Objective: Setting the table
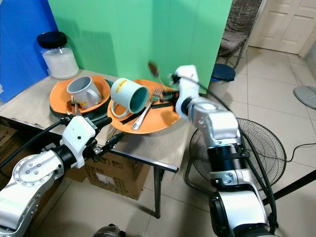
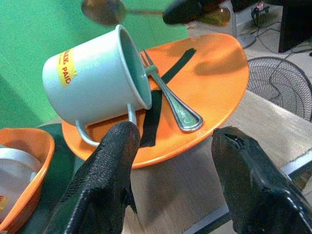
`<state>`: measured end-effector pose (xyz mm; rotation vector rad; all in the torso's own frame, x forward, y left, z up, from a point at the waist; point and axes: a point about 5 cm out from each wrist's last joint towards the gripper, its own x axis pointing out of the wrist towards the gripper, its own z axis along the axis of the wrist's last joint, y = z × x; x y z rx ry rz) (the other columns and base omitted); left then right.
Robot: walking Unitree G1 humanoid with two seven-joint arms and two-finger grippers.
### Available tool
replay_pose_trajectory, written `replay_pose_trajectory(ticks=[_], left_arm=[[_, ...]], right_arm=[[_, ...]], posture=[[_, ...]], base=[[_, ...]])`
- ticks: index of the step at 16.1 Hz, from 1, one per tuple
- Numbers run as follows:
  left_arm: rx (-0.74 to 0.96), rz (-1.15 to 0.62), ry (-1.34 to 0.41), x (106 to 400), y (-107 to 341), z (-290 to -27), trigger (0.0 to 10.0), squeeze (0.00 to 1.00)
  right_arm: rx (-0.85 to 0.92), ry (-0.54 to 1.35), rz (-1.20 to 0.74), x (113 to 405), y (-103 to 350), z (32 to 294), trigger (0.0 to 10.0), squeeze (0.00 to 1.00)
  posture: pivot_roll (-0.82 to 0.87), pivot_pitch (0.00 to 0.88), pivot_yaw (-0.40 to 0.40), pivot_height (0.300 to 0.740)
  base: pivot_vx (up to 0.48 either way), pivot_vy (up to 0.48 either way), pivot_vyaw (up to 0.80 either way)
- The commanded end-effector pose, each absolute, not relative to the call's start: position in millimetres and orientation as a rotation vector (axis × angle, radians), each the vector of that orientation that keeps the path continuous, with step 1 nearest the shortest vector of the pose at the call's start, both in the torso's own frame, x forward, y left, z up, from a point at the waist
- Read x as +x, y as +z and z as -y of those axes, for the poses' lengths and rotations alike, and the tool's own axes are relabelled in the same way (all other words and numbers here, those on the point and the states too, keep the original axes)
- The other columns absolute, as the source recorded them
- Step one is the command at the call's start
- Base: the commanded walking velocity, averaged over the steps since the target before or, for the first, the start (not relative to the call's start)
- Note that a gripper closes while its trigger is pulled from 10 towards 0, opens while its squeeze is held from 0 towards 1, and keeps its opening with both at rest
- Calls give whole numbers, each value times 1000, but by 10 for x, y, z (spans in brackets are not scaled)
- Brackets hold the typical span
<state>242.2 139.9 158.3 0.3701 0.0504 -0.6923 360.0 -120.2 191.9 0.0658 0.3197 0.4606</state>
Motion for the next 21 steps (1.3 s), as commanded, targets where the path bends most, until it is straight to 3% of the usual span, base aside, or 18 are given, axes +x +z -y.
replay_pose_trajectory(ticks=[1, 4, 5, 8, 21], left_arm=[[356, -31, -685, 2449, 1615, -1388, 10000, 0], [282, 31, -636, 2474, 1707, -1335, 10000, 0], [230, 82, -579, 2469, 1768, -1264, 10000, 0], [196, 109, -531, 2433, 1782, -1193, 10000, 0], [196, 109, -531, 2433, 1782, -1193, 10000, 0]], right_arm=[[111, 457, -209, 3603, 2111, 1241, 0, 0], [160, 455, -49, 3434, 2278, 1358, 0, 0], [185, 423, 32, 3201, 2318, 1464, 10000, 0], [162, 319, 92, 2943, 2263, 1609, 10000, 0], [162, 319, 92, 2943, 2263, 1609, 10000, 0]], posture=[[206, 0, 4, 727], [208, 0, -3, 727], [202, 0, -6, 727], [178, 0, 2, 727], [178, 0, 2, 727]], base=[[0, 0, 0], [0, 0, 0], [0, 0, 0], [0, 0, 0], [0, 0, 0]])
